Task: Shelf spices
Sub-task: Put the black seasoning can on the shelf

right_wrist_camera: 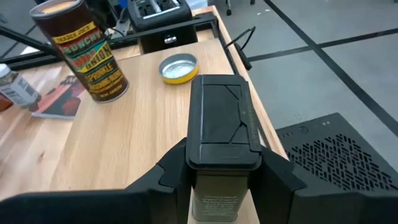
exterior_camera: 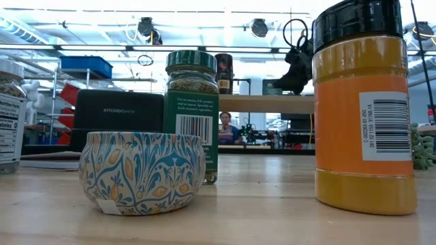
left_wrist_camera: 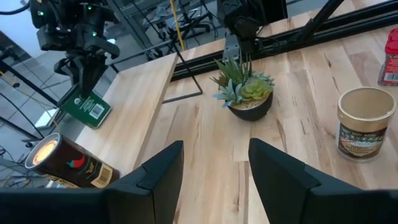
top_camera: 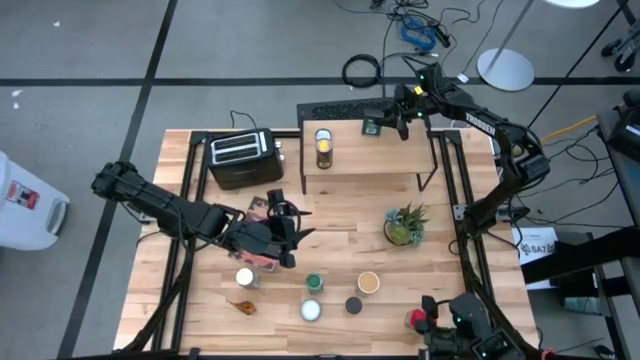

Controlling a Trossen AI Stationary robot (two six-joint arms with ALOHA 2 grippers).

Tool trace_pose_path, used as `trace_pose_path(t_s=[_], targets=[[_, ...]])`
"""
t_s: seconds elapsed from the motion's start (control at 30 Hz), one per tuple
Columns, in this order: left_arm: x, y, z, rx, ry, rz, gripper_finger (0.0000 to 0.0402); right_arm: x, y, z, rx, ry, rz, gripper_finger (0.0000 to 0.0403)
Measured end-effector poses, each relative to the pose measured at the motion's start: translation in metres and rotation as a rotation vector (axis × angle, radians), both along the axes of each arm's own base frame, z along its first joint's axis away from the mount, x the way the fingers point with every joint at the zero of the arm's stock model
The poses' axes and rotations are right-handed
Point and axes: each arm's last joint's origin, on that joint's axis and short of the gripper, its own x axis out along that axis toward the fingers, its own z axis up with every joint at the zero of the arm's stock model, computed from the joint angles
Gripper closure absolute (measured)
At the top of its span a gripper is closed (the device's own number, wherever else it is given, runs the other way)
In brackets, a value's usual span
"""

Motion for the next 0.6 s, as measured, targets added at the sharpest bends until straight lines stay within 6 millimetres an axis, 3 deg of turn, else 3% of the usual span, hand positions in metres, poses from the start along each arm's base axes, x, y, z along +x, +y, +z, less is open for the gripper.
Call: trace_pose_path(t_s=[0.3, 0.6], targets=[[0.000, 0.000, 0.000, 0.008, 0.003, -0.004, 0.0210, -0.007, 0.013, 0.011, -0.014, 0.039, -0.004, 0.0265], [0.000, -0.001, 0.000, 0.004, 0.007, -0.021, 0.0210, -0.008, 0.023, 0.002, -0.007, 0.187, -0.021, 0.0229]])
